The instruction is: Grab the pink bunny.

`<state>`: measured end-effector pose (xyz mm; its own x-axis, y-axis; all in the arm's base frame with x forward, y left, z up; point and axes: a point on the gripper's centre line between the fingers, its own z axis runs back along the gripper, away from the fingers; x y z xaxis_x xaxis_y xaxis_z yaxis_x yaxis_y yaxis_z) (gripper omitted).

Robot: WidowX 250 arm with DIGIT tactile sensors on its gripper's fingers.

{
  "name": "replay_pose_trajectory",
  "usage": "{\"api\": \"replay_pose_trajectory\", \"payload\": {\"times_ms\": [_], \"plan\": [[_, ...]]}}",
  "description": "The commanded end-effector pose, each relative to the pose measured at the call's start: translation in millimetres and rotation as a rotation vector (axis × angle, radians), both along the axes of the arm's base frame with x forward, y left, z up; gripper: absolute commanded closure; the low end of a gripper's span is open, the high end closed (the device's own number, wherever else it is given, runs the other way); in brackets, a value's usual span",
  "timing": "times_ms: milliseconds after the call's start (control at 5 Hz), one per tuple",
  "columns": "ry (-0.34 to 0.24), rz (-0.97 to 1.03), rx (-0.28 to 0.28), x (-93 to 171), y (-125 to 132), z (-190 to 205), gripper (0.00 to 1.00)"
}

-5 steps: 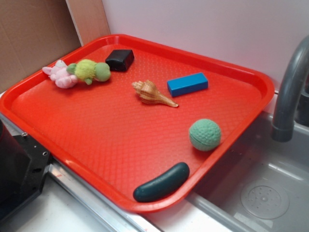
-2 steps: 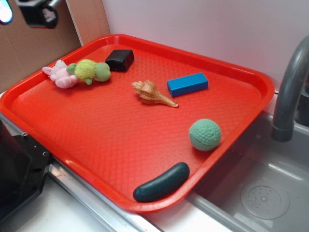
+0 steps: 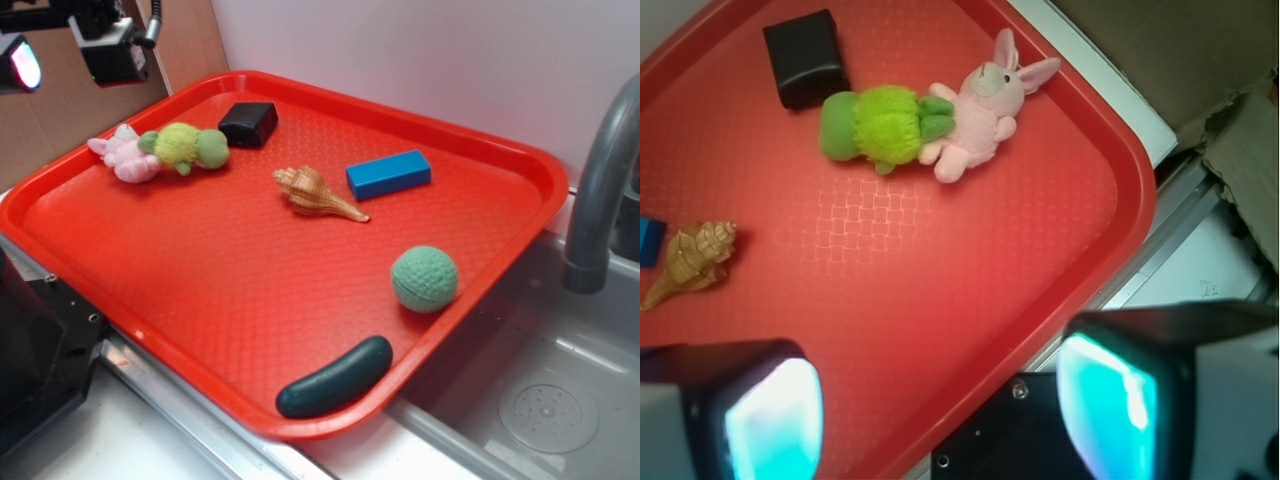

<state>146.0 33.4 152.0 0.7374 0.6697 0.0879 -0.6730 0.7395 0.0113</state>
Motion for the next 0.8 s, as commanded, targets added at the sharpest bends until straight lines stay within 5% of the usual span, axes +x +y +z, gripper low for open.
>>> {"api": "replay_pose_trajectory", "payload": {"times_ms": [0,600], "plan": [[-0.026,0.026,0.011,-2,6,7,0.00],[-0.134,0.503,0.029,-2,67,-30,0.00]]}}
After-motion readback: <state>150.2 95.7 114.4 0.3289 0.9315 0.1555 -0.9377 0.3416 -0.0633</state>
